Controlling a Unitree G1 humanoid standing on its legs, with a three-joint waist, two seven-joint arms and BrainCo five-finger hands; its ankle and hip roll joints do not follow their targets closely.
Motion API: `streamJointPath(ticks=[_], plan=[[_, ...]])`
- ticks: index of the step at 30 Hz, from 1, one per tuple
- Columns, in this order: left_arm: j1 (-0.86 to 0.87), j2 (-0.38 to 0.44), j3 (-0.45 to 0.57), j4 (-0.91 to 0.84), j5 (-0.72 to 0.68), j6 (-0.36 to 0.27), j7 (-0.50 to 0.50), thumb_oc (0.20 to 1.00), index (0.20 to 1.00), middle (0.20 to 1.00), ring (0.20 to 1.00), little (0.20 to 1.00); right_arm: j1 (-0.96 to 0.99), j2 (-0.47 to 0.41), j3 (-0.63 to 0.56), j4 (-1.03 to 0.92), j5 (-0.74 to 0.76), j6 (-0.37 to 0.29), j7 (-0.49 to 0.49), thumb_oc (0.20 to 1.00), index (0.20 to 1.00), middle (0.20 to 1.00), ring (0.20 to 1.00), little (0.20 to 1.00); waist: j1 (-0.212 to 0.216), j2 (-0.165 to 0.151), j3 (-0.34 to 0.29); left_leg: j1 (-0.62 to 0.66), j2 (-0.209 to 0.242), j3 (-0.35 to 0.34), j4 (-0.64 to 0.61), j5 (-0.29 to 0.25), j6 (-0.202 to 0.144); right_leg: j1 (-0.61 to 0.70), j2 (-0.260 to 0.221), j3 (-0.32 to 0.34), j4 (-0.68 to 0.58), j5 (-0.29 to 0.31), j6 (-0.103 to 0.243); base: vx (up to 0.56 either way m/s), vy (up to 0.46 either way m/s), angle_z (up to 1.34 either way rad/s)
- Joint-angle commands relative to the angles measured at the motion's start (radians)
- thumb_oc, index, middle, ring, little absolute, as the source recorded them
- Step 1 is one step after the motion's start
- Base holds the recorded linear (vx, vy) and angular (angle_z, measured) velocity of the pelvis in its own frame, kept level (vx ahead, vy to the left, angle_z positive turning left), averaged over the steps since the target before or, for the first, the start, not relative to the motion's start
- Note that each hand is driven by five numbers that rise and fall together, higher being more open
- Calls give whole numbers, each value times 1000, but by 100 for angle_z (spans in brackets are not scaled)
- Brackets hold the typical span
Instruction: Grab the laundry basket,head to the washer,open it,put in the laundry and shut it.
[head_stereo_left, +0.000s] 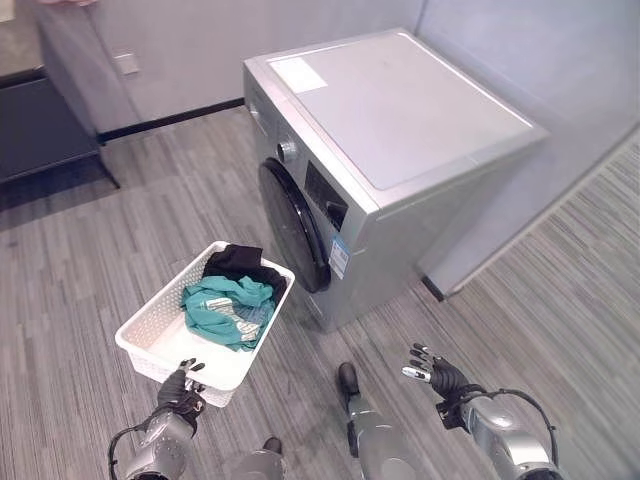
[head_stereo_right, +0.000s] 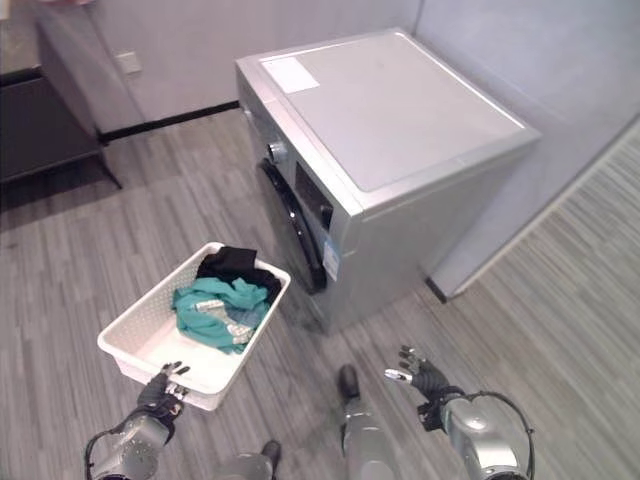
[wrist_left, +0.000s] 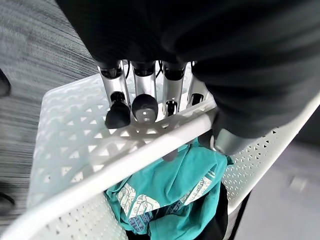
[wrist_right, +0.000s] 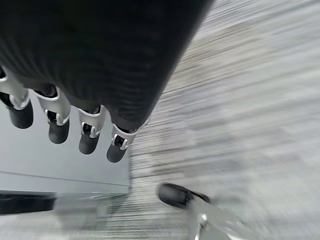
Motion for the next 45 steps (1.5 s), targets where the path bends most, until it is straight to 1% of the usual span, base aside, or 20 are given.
streamJointPath(ticks=[1,2,3,4,6,7,8,9,10,13,20,25,28,32,40,41,42,43,44,45], plan=[[-86,37,59,-177,-70,-170,-64,200,200,200,200,200,-5,-38,-3,14,0,-32,15,1000,1000,1000,1000,1000,-43,-5,-76,198,-39,94,-36,44,7,-46,-35,31,-79,140,13,162,-192,105],[-87,29,54,-181,-89,-169,-64,200,200,200,200,200,5,-38,-16,20,-8,-30,3,1000,1000,1000,1000,1000,-52,5,-80,191,-18,89,-32,63,-6,-42,-36,4,-54,128,7,109,-153,108],[-91,21,45,-186,-96,-169,-64,200,200,200,200,200,16,-46,-25,-4,-9,-34,2,1000,1000,1000,1000,1000,-61,18,-80,178,9,108,-28,68,-17,-38,-42,-39,-24,102,-1,145,-256,100],[-128,11,6,-180,-96,-173,-62,200,200,200,200,200,51,-57,-51,-27,-3,-45,-11,1000,1000,1000,1000,1000,-97,25,-80,133,43,227,-41,78,-30,-32,-86,-118,3,63,-7,113,-224,54],[-173,2,-22,-171,-97,-175,-59,200,200,200,200,200,85,-70,-73,-77,-45,-66,-34,1000,1000,1000,1000,1000,-134,27,-69,90,69,447,-34,57,-26,-2,-139,-195,10,29,-4,27,-158,229],[-183,-5,-28,-174,-102,-180,-61,200,200,200,200,200,78,-77,-66,-74,-70,-76,-44,1000,1000,1000,1000,1000,-137,24,-67,76,70,485,-30,60,-32,4,-146,-206,5,30,-9,-31,-103,240],[-181,-6,-30,-180,-101,-186,-61,200,200,200,200,200,57,-87,-55,-71,-94,-82,-51,1000,1000,1000,1000,1000,-127,28,-65,68,60,465,-26,63,-36,3,-136,-202,2,33,-14,-24,-61,77],[-181,-7,-29,-180,-101,-186,-61,200,200,200,200,200,57,-87,-54,-70,-94,-82,-51,1000,1000,1000,1000,1000,-126,29,-65,68,60,465,-25,62,-36,3,-135,-201,2,33,-15,2,-75,-2],[-172,-14,-21,-197,-112,-196,-50,200,200,200,200,200,35,-85,-43,-83,-114,-94,-58,1000,1000,1000,1000,1000,-113,33,-74,67,50,445,-35,78,-39,2,-125,-188,-19,52,-13,11,-37,-15],[-162,-9,-8,-199,-116,-194,-50,200,200,200,200,200,22,-82,-31,-90,-117,-94,-45,1000,1000,1000,1000,1000,-104,34,-84,82,51,448,-67,69,-33,10,-123,-177,-41,63,-11,40,-27,-14],[-149,12,39,-229,-120,-220,-33,200,200,200,200,200,1,-55,3,-54,-149,-94,-51,1000,1000,1000,1000,1000,-84,34,-91,118,45,460,-136,69,-25,24,-121,-147,-88,94,-8,-8,29,-17],[-146,25,73,-299,-129,-256,-21,200,200,200,200,200,-17,-35,41,139,-210,-80,-60,1000,1000,1000,1000,1000,-63,31,-104,140,42,450,-147,58,-21,44,-120,-139,-100,103,-7,-14,20,-5],[-147,28,78,-304,-131,-260,-17,200,200,200,200,200,-30,-35,44,177,-223,-81,-72,1000,1000,1000,1000,1000,-62,30,-105,143,41,447,-147,57,-20,45,-120,-140,-97,102,-6,-3,6,-8],[-135,20,89,-325,-136,-274,-25,200,200,200,200,200,-66,-62,60,279,-298,-85,-76,1000,1000,1000,1000,1000,-54,25,-99,150,36,435,-140,45,-12,46,-126,-139,-77,104,1,-19,40,3],[-129,20,62,-332,-116,-263,-30,200,200,200,200,200,-67,-88,74,382,-379,-91,-96,1000,1000,1000,1000,1000,-50,16,-79,135,7,420,-106,25,0,51,-143,-122,-77,122,16,-21,54,13],[-144,16,39,-341,-118,-268,-38,200,200,200,200,200,-56,-94,48,415,-375,-92,-105,1000,1000,1000,1000,1000,-60,8,-59,106,-23,408,-54,3,8,46,-163,-97,-62,133,27,-37,80,2],[-144,16,39,-341,-118,-268,-38,200,200,200,200,200,-56,-94,48,415,-375,-92,-105,1000,1000,1000,1000,1000,-60,8,-59,105,-23,408,-53,3,8,46,-163,-97,-62,133,27,-63,170,3],[-158,18,18,-335,-111,-264,-42,200,200,200,200,200,-37,-92,28,423,-356,-88,-105,1000,1000,1000,1000,1000,-80,6,-39,88,-53,399,-17,-15,19,28,-177,-38,-18,171,49,-54,136,8],[-179,22,-7,-313,-112,-256,-44,200,200,200,200,200,-18,-85,16,420,-338,-88,-103,1000,1000,1000,1000,1000,-102,13,-24,61,-62,378,28,-28,25,22,-163,57,46,163,58,-64,164,7],[-185,31,-11,-311,-110,-256,-48,200,200,200,200,200,-3,-82,13,405,-331,-88,-98,1000,1000,1000,1000,1000,-112,11,-20,45,-72,375,53,-31,27,17,-153,104,64,154,53,-51,97,10]])
